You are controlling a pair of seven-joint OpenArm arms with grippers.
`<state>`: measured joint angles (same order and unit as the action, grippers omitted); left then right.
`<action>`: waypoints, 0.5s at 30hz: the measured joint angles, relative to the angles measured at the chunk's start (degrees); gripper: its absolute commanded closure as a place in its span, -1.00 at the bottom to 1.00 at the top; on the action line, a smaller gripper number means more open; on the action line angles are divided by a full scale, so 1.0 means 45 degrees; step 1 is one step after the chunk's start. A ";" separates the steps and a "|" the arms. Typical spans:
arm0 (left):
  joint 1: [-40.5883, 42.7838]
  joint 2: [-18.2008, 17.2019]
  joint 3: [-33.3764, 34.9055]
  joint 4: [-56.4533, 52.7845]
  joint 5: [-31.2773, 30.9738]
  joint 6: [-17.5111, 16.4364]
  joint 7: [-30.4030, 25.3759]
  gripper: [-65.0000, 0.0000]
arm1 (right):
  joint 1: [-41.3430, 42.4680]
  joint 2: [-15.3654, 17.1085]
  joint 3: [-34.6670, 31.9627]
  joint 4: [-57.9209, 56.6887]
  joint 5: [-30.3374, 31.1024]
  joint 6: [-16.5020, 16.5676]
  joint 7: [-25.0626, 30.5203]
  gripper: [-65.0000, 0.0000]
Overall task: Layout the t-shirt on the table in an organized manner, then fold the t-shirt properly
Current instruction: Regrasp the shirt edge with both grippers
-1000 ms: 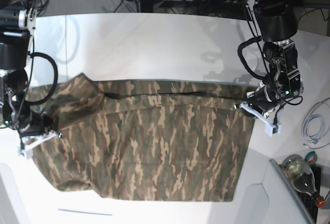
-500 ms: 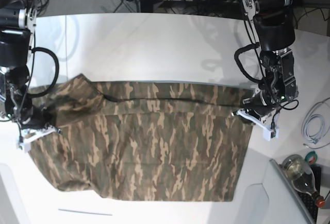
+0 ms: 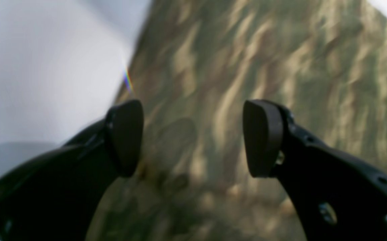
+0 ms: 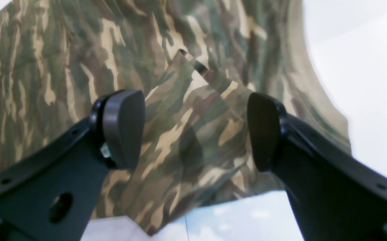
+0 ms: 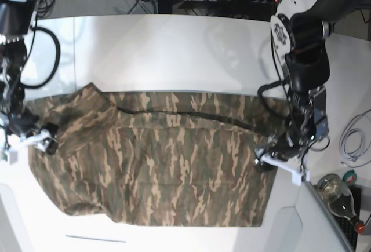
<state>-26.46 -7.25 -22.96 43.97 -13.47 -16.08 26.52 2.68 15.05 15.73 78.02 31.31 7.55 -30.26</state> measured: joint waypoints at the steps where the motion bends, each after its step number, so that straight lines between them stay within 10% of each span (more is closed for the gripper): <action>1: -0.0117 0.0049 0.0024 -0.0005 -0.0005 -0.0044 -0.0010 -0.38 | -0.0432 0.0015 0.0000 0.0636 -0.0005 0.0000 0.0034 -0.37; 5: 0.0442 -0.0204 0.0068 0.1054 -0.1763 -0.0087 0.0087 -0.38 | -0.1821 -0.0316 0.0967 0.2419 0.0083 0.0102 -0.0063 -0.37; 12: 0.5863 -0.2336 -0.0063 0.4571 -0.6003 0.0155 -0.0325 -0.38 | -0.2365 -0.2973 0.6329 0.2851 -0.0044 0.0078 -0.1180 -0.40; 15: 0.7699 -0.2288 0.0092 0.4721 -0.6708 0.0005 -0.1515 -0.38 | -0.2293 -0.2997 0.6790 0.1933 -0.0010 0.1467 -0.1331 -0.39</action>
<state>8.19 -17.54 -22.55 65.21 -43.66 -16.05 19.70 -7.64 1.56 46.28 86.72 31.27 14.15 -36.25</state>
